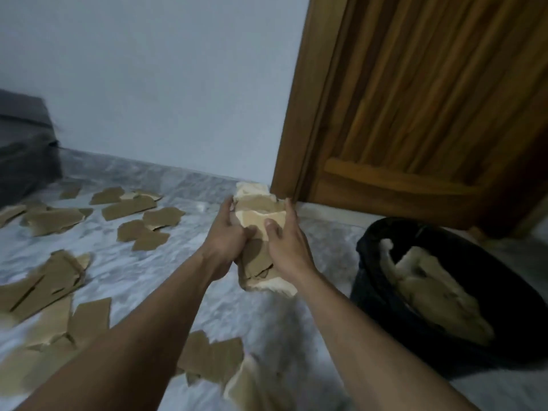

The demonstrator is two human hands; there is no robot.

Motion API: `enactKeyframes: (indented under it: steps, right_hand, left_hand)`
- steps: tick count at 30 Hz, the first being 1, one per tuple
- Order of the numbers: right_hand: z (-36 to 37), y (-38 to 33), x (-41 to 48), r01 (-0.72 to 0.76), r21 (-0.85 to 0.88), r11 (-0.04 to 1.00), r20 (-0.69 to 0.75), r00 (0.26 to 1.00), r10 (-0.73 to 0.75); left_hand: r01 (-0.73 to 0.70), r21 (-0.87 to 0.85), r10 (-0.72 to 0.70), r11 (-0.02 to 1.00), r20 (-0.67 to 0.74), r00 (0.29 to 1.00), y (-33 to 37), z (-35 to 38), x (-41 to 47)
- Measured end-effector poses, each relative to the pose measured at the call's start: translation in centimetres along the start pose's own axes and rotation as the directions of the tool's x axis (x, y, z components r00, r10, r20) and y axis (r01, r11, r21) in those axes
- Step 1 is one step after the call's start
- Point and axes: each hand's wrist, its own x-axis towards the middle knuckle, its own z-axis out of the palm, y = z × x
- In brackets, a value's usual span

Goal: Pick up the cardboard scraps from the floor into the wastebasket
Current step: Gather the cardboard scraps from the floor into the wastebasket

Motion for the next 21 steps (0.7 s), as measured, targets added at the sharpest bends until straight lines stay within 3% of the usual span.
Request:
enactKeyframes:
  steps: [4, 7, 15, 18, 21]
  right_hand:
    - [-8.7, -2.4, 0.4, 0.022, 0.036, 0.999, -0.092, 0.996, -0.019]
    - [-15.8, -2.6, 0.3, -0.007, 0.082, 0.997, -0.211, 0.977, 0.024]
    - [-27.8, 3.8, -3.3, -0.196, 0.073, 0.978, -0.367, 0.906, 0.209]
    - [-28.7, 5.8, -5.1, -0.262, 0.064, 0.963, -0.371, 0.889, 0.267]
    - [-29.0, 5.8, -5.8, -0.301, 0.065, 0.951, -0.372, 0.877, 0.303]
  left_hand:
    - [-0.122, 0.013, 0.119, 0.992, 0.147, 0.982, 5.9, 6.1, -0.9]
    - [-0.226, 0.041, 0.203, 0.973, 0.308, 0.929, 9.4, 12.2, -2.2]
    - [-0.110, 0.215, -0.012, 0.970, 0.498, 0.867, 9.2, 26.3, -4.3]
    - [-0.148, 0.399, -0.095, 0.905, 0.530, 0.843, 7.9, 28.3, -5.0]
    - [-0.137, 0.422, -0.090, 0.896, 0.475, 0.875, 7.3, 27.7, -5.2]
